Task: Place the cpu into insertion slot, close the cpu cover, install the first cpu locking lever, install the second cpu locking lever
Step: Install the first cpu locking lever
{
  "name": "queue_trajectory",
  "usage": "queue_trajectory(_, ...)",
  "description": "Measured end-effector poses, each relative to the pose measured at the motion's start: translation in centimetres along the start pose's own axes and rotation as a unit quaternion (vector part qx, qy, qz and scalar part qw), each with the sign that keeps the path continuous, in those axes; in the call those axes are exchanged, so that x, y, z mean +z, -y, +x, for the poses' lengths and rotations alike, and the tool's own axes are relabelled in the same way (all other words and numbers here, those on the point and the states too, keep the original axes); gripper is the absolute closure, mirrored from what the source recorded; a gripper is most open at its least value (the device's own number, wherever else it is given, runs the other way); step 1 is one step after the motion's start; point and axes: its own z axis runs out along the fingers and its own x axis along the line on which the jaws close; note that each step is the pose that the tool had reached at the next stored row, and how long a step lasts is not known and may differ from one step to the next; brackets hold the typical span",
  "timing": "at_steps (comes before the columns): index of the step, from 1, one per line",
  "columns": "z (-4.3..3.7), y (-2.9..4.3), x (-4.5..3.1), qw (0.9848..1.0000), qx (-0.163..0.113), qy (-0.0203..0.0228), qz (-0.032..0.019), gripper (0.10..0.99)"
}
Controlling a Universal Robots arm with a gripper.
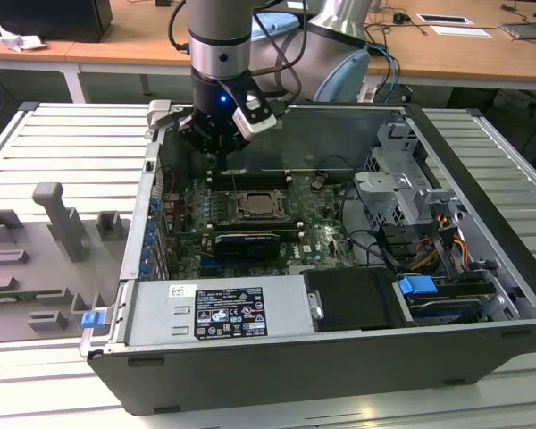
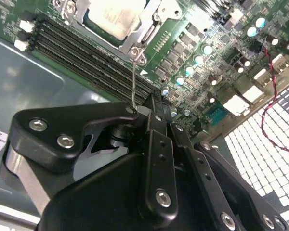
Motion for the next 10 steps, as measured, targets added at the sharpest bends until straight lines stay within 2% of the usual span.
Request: queue_trajectory(10, -0.66, 0.06, 0.00, 1.0000, 0.000, 0.0000, -0.0002, 0.980)
